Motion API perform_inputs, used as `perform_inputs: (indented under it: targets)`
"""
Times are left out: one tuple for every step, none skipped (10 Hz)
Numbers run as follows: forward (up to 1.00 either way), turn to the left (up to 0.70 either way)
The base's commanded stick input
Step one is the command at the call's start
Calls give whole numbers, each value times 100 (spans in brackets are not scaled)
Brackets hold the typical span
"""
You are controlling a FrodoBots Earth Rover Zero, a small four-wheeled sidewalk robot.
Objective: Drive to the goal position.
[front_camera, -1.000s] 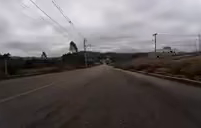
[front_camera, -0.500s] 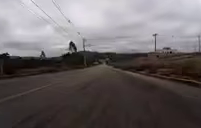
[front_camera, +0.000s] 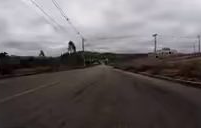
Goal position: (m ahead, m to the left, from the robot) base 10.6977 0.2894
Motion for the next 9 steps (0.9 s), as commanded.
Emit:
perform_inputs:
  targets:
    - [70, 0]
    - [70, 0]
    - [70, 0]
    - [70, 0]
    - [70, 0]
    - [70, 0]
    - [70, 0]
    - [70, 0]
    - [70, 0]
